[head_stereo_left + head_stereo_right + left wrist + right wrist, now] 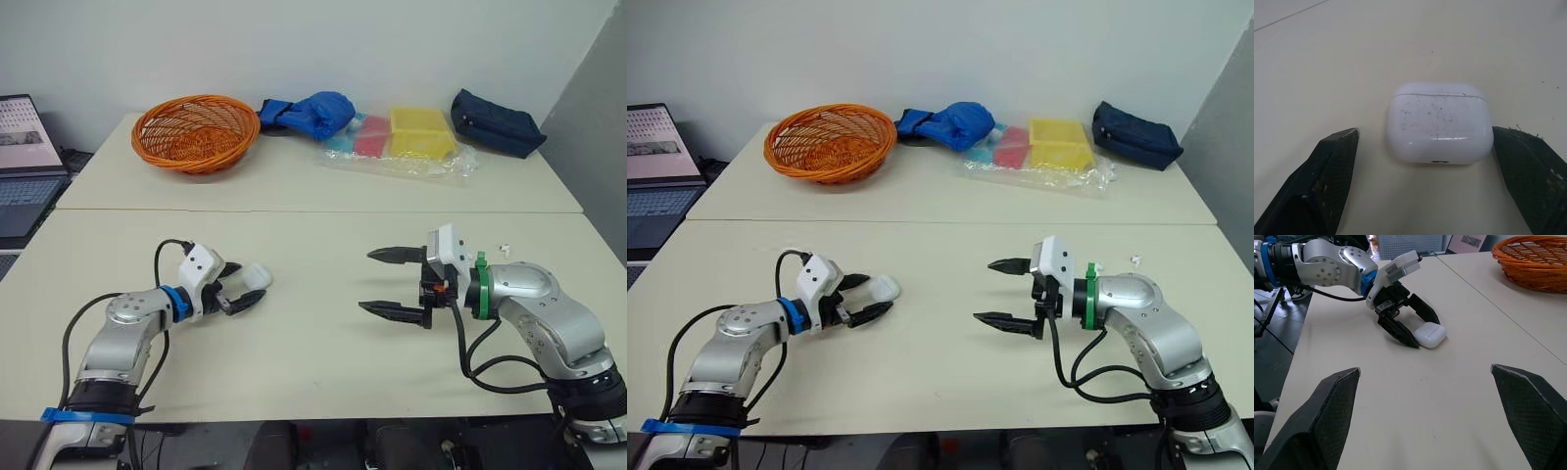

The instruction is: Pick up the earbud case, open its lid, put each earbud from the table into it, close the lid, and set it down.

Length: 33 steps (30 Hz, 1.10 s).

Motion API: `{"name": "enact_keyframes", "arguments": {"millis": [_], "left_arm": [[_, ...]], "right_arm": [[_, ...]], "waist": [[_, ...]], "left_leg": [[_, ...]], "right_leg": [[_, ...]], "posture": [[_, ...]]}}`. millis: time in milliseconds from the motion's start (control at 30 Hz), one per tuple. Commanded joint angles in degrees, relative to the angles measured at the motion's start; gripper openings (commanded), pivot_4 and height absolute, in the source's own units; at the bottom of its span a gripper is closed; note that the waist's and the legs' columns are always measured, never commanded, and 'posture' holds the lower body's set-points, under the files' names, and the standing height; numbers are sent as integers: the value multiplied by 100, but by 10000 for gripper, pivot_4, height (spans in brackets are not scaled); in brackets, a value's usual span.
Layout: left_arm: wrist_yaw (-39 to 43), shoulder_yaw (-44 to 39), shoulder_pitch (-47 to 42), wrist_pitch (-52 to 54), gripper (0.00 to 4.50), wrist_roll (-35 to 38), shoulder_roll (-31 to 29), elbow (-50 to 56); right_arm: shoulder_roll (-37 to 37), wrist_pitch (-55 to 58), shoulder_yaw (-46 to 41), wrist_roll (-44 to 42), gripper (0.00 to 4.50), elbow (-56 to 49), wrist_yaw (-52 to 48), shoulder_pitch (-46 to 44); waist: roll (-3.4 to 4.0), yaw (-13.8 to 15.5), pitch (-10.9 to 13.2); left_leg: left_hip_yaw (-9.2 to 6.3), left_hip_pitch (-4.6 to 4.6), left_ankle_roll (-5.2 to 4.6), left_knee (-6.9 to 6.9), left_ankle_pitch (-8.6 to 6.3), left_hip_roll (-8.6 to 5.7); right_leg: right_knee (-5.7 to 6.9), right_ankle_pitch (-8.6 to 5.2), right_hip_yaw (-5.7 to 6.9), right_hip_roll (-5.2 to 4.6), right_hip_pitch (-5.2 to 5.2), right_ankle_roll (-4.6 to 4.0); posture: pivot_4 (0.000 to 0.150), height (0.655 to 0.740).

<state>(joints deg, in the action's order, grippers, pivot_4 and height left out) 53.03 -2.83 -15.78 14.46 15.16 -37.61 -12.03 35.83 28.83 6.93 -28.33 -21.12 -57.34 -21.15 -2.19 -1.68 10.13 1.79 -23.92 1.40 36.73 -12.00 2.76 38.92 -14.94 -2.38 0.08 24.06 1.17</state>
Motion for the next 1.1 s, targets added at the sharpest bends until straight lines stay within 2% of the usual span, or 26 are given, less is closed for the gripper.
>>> {"name": "enact_keyframes", "arguments": {"millis": [33, 300, 400, 533, 700, 867, 1000, 1100], "left_arm": [[63, 10, -21, -59, 44798, 10, 39, 20], [182, 155, -104, -366, 44798, -158, 135, -232], [205, 144, -150, -422, 39074, -172, 153, -343], [266, 127, -110, -546, 27756, -192, 108, -467], [350, 180, -98, -952, 27661, -316, 43, -505], [233, 70, -1143, -3043, 27661, -721, 44, -927], [744, 321, -2185, -5202, 27661, -808, 183, -1449], [835, 535, -2822, -6859, 27661, -975, 357, -2068]], "right_arm": [[93, 25, -165, -96, 45000, -207, 4, -108], [132, 120, -224, -126, 45000, -256, 30, -148], [129, 153, -244, -137, 45000, -261, 30, -141], [127, 198, -309, -162, 45000, -228, 46, -157], [38, 295, -368, -203, 45000, -138, 220, -220], [-386, 1252, -431, -664, 45000, -154, 946, -532], [-894, 2108, -573, -1133, 45000, 185, 1500, -956], [-1231, 2551, -699, -1334, 45000, 613, 1859, -1412]], "waist": [[0, 1, 0], [0, 1, 0], [0, 1, 0], [0, 1, -1], [-1, 1, -1], [-5, 13, 1], [-6, 45, 0], [-5, 36, 0]], "left_leg": [[0, 0, 0, 0, 0, 0], [-1, 1, 0, 1, 0, -1], [-1, 2, 0, 2, 0, -2], [1, 2, 0, 4, 0, -2], [2, 2, 0, 4, 0, -1], [-4, -8, 0, 12, 0, 0], [-10, -15, 0, 17, 0, -1], [10, -13, 0, 15, 0, -8]], "right_leg": [[0, 0, 0, 0, 0, 0], [1, 1, 0, -1, -2, 1], [2, 1, 0, -1, -2, 2], [2, 2, -1, -1, -2, 3], [2, 2, -2, -1, -2, 3], [4, 5, 0, -2, 1, 3], [2, 8, 1, -3, 0, 0], [-3, 25, -5, -2, 0, -15]], "posture": [[1500, 7400], [1500, 7400], [1500, 7400], [1500, 7400], [1500, 7400], [1500, 7400], [1500, 7400], [1500, 7400]]}}
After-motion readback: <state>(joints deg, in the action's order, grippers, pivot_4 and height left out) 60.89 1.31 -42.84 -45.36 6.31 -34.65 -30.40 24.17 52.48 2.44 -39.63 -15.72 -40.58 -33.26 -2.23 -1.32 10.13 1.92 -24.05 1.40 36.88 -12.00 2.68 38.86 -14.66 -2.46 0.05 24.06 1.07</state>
